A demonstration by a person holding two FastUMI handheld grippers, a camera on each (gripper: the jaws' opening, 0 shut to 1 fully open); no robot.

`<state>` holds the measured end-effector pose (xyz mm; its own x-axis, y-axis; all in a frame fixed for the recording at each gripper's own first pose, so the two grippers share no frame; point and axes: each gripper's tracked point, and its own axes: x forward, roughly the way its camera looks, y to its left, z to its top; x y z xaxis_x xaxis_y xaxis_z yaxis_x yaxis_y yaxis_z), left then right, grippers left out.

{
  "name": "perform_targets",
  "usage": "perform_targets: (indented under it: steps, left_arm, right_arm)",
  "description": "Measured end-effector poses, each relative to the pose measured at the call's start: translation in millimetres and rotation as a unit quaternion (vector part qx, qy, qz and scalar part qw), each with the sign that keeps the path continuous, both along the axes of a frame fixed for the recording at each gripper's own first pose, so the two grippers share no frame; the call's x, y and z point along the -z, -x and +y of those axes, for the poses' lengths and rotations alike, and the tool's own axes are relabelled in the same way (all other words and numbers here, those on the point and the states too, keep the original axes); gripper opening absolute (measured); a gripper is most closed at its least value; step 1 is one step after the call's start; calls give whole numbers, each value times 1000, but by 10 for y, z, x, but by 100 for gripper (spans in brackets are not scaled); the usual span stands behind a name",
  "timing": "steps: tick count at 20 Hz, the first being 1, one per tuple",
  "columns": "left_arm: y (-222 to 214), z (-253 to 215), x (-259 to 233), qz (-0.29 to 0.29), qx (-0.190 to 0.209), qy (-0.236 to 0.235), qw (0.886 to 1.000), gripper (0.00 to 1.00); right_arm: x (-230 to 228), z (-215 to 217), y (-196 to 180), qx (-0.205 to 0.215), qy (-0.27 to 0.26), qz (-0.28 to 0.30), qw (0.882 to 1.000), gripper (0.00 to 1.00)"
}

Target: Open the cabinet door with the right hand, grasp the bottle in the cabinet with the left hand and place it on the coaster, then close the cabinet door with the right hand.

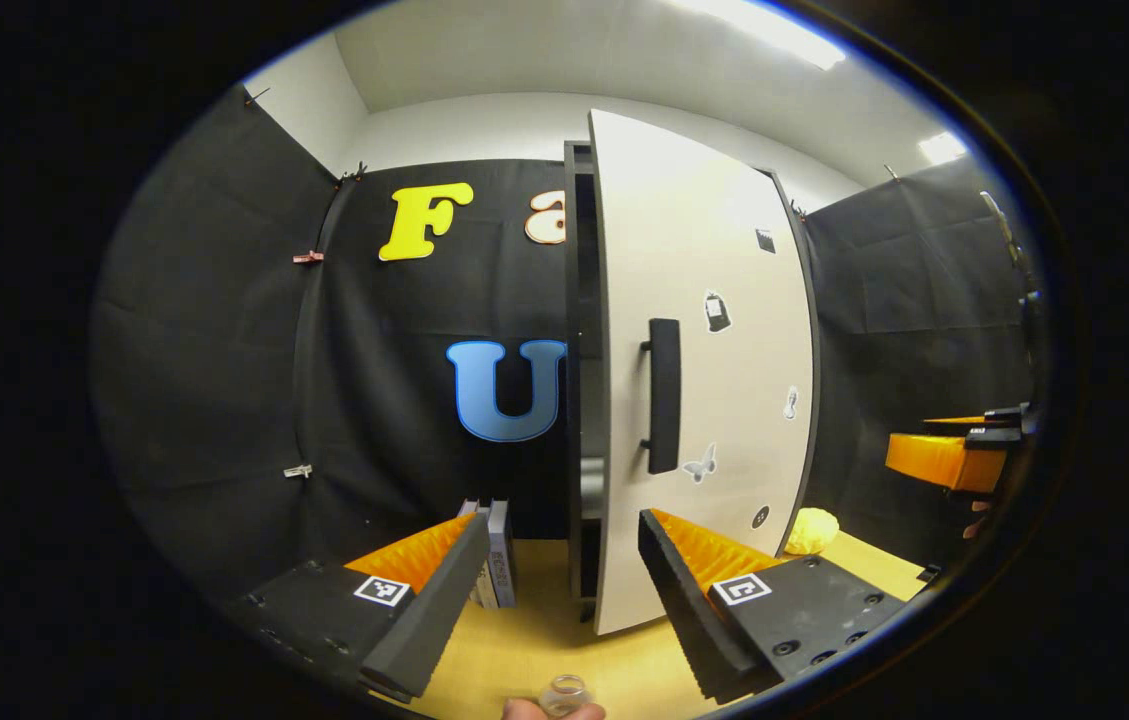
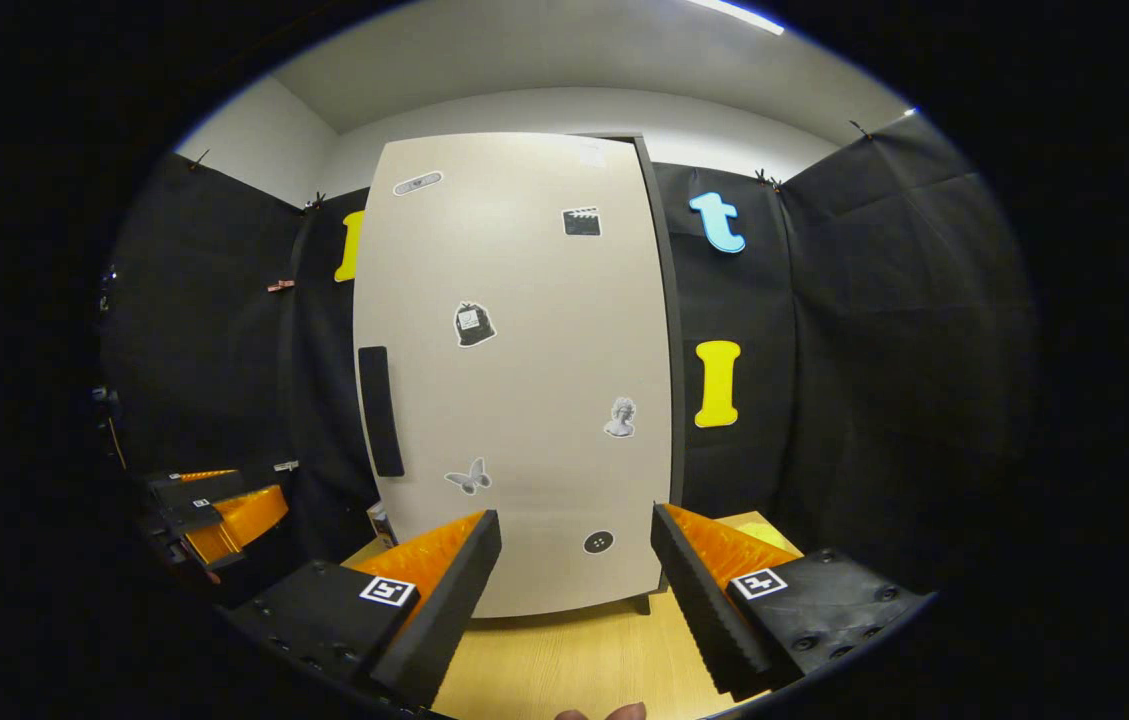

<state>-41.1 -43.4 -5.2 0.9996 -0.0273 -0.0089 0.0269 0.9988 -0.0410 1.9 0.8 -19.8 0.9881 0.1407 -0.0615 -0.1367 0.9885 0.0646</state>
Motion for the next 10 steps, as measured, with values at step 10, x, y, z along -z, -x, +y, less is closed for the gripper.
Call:
perform_targets:
  steps: [10]
  left_arm:
    - [94, -592, -74, 3, -21, -8, 1000, 94]
  right_arm:
    - [16, -686, -12, 21, 31, -14, 999, 99]
